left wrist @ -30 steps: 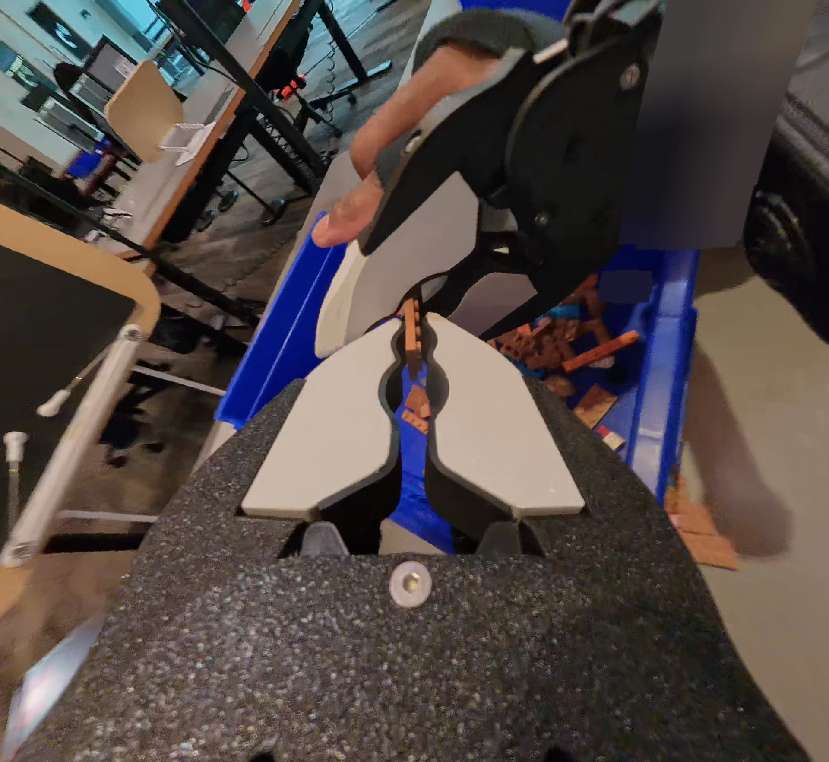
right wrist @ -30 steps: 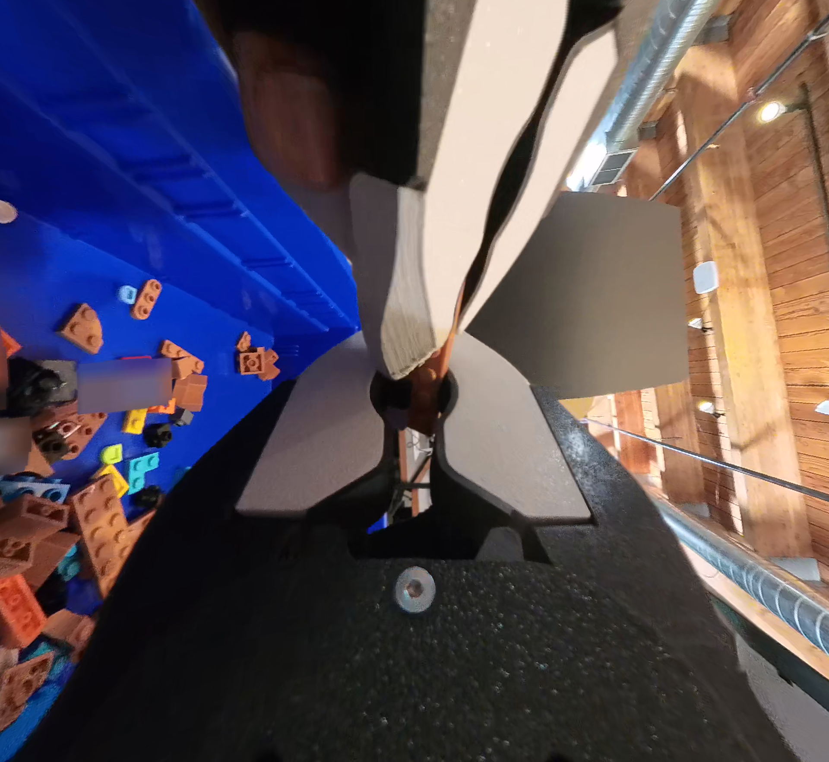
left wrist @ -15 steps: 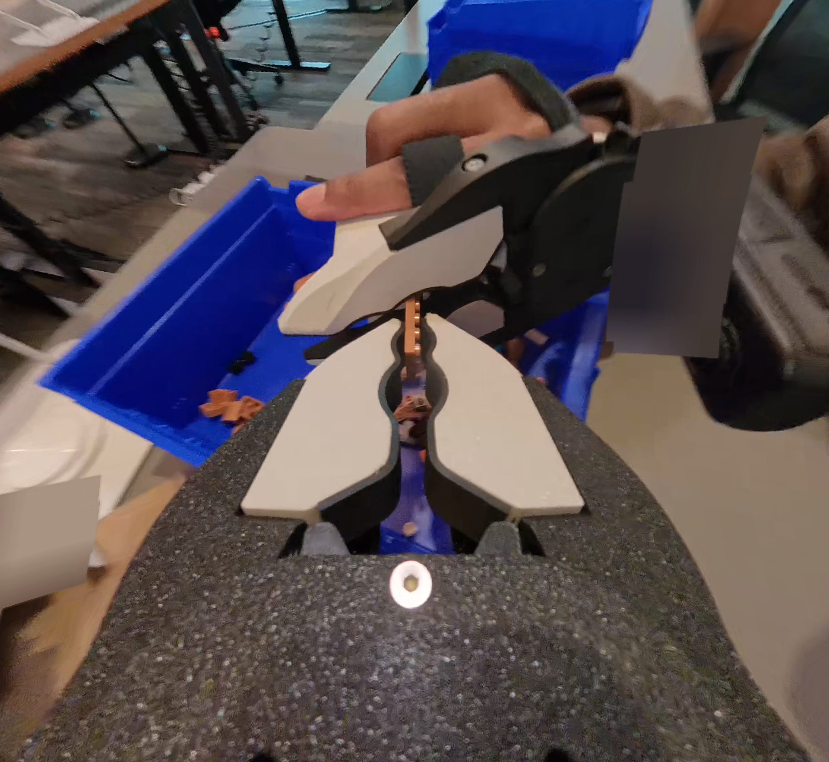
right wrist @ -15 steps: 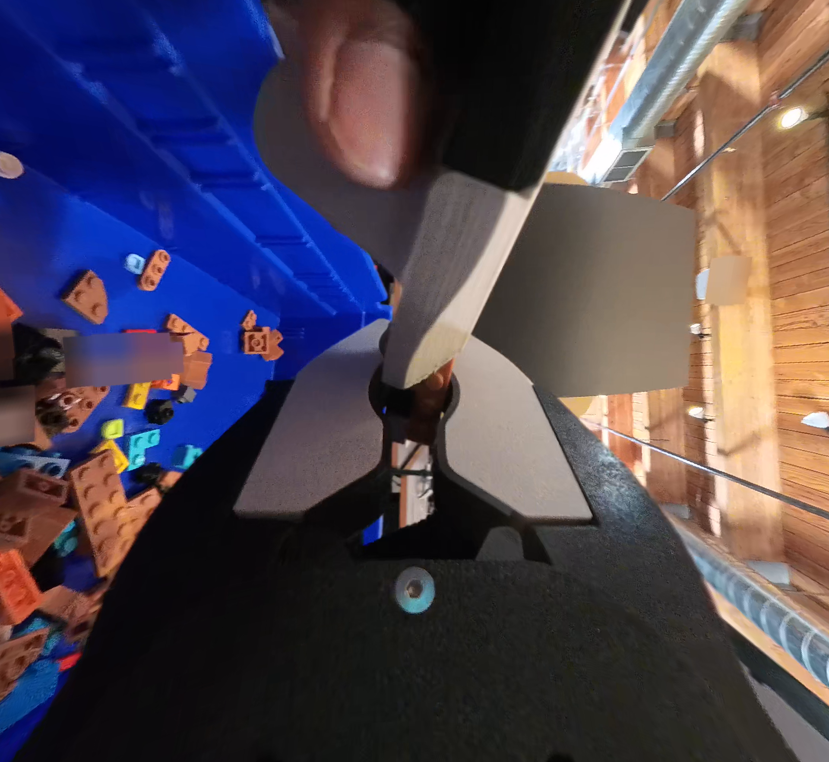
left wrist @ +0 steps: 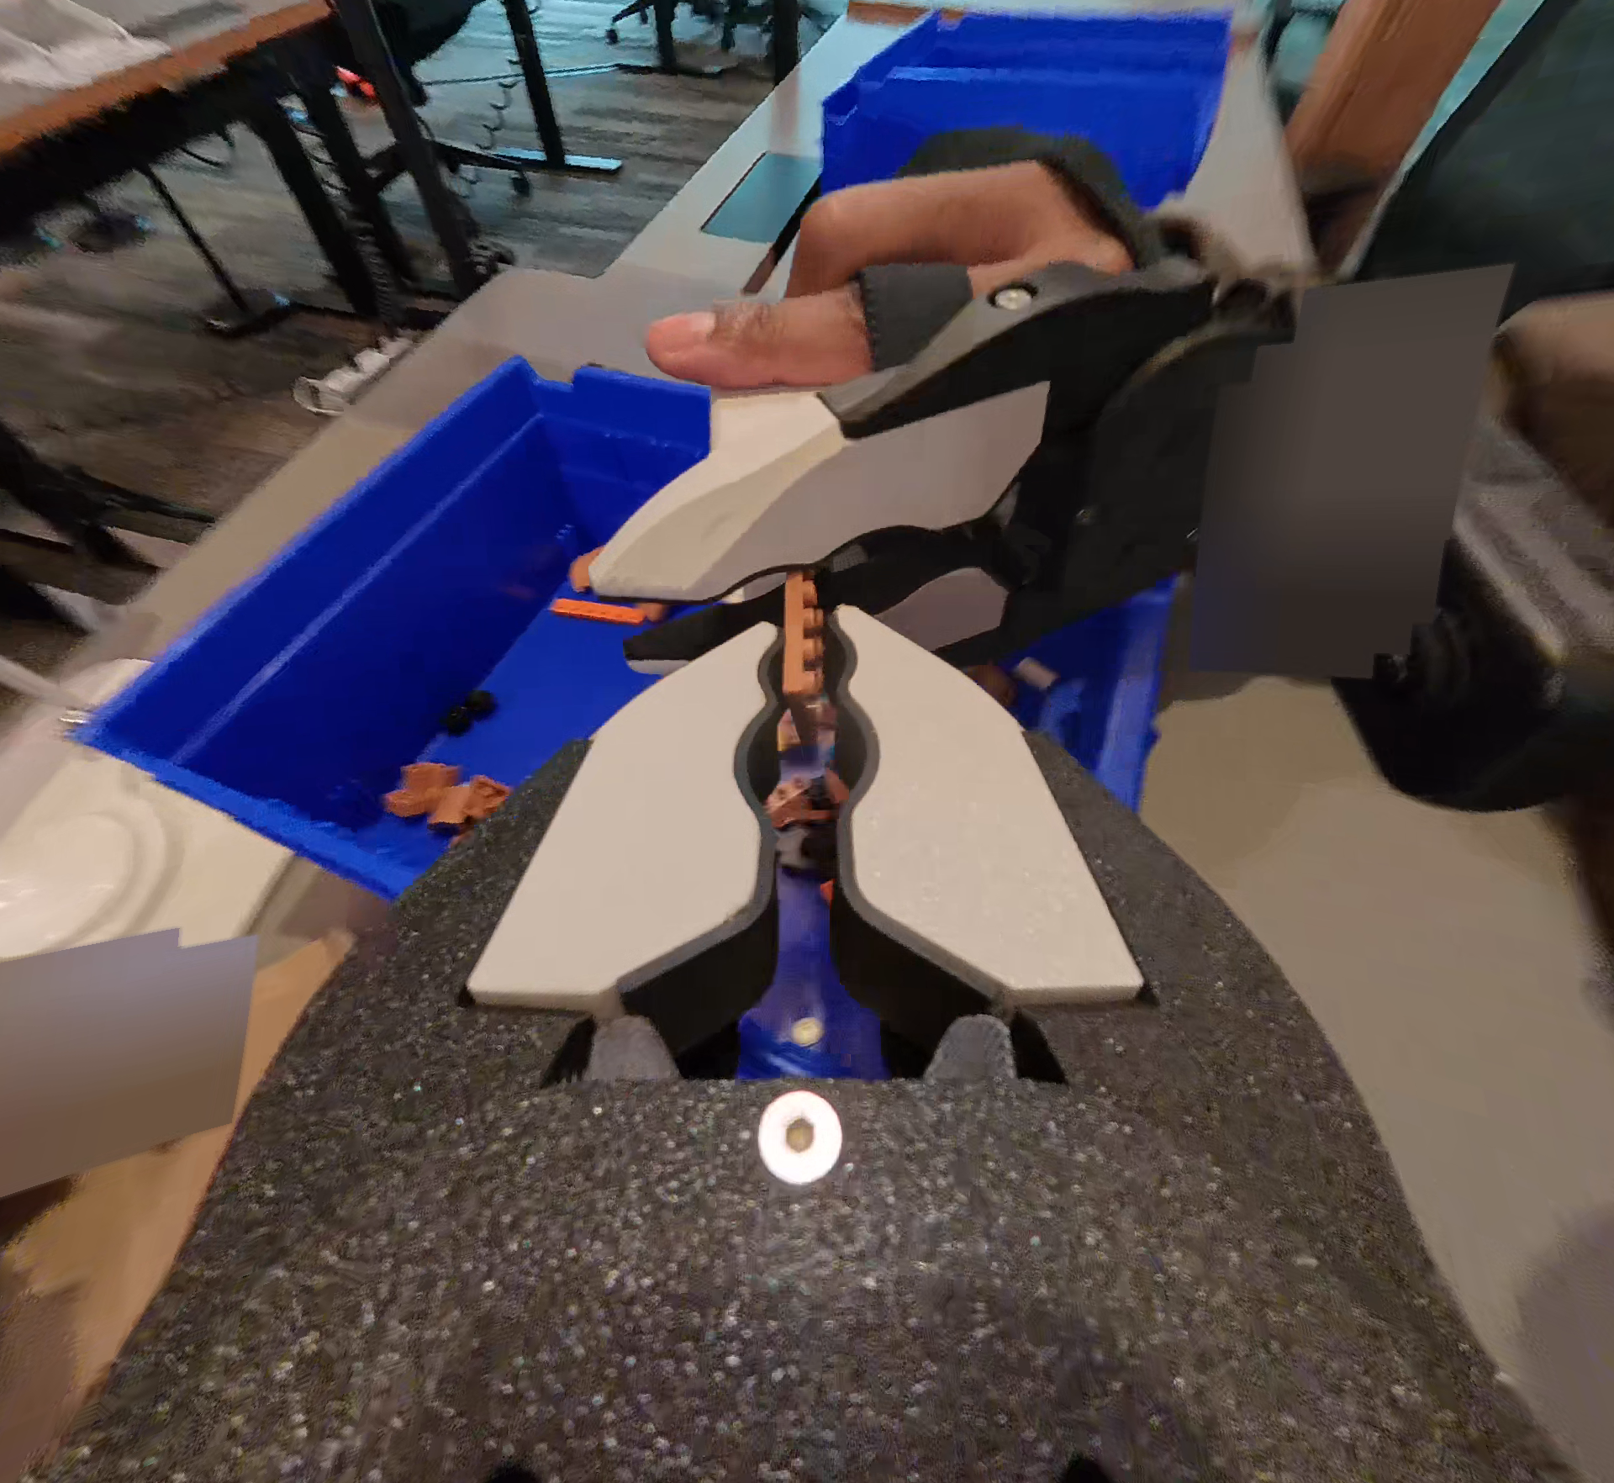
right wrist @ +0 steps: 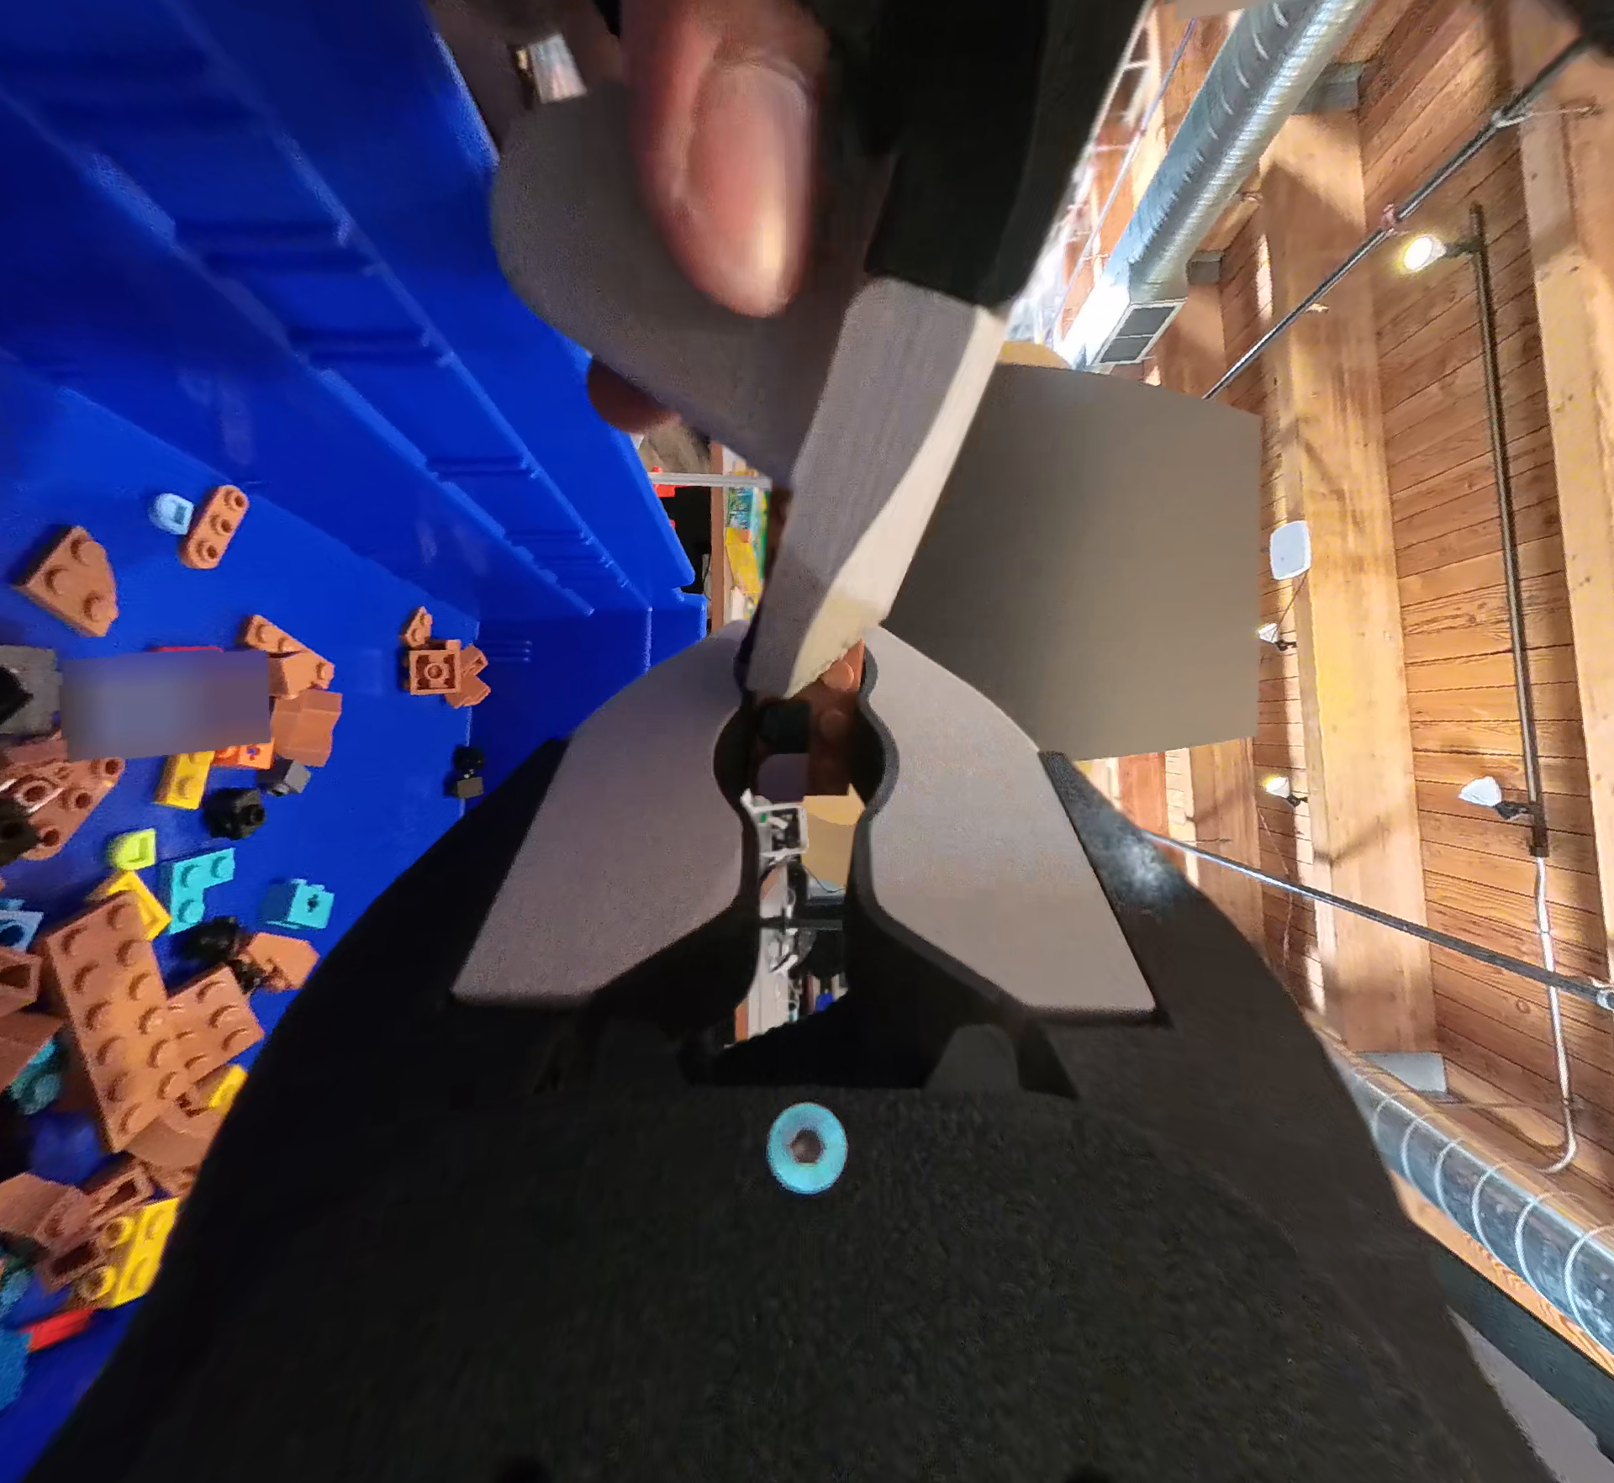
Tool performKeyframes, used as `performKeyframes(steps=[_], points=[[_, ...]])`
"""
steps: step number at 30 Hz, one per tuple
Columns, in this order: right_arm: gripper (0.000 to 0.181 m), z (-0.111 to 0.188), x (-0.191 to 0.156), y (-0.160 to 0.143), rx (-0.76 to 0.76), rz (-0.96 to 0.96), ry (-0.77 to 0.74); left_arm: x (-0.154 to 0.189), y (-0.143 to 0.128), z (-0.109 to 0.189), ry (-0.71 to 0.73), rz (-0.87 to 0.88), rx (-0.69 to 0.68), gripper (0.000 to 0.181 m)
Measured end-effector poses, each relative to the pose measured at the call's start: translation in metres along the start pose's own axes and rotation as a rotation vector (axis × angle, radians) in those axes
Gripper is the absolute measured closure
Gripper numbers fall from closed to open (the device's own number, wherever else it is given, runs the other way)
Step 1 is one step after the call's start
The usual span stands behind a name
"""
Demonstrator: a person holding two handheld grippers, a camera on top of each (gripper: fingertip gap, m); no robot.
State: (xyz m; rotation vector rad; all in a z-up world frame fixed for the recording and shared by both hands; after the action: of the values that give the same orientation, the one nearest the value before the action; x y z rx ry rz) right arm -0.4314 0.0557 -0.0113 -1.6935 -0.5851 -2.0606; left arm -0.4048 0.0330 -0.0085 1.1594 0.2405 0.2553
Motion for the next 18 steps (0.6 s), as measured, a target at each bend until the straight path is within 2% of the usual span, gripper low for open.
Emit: performKeyframes(steps=[3, 8, 11, 18], points=[[0.165, -0.002, -0.004, -0.002, -0.006, -0.021, 0.037, 0.0, -0.003, -0.002, 0.107, -0.195, -0.044, 0.171], [0.164, -0.005, -0.01, -0.004, -0.025, -0.029, 0.078, -0.001, -0.007, -0.005, 0.186, -0.356, -0.079, 0.172], [0.17, -0.008, -0.02, -0.009, -0.057, -0.04, 0.153, 0.0, -0.012, -0.011, 0.286, -0.537, -0.132, 0.176], [0.171, -0.009, -0.025, -0.01, -0.059, -0.051, 0.189, 0.0, -0.015, -0.012, 0.276, -0.53, -0.144, 0.176]])
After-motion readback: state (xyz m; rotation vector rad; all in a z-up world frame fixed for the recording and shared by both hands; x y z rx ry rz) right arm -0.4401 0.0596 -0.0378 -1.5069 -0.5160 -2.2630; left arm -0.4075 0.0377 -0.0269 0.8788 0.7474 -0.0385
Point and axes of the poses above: each gripper's, where its closed fingertips meet, z back along the fingers, y out of its top, x = y × z across the jaws, the point moved 3 cm from there along z, back along the fingers, and after that the axes turned 7 degrees about y, right-handed, at the moved point
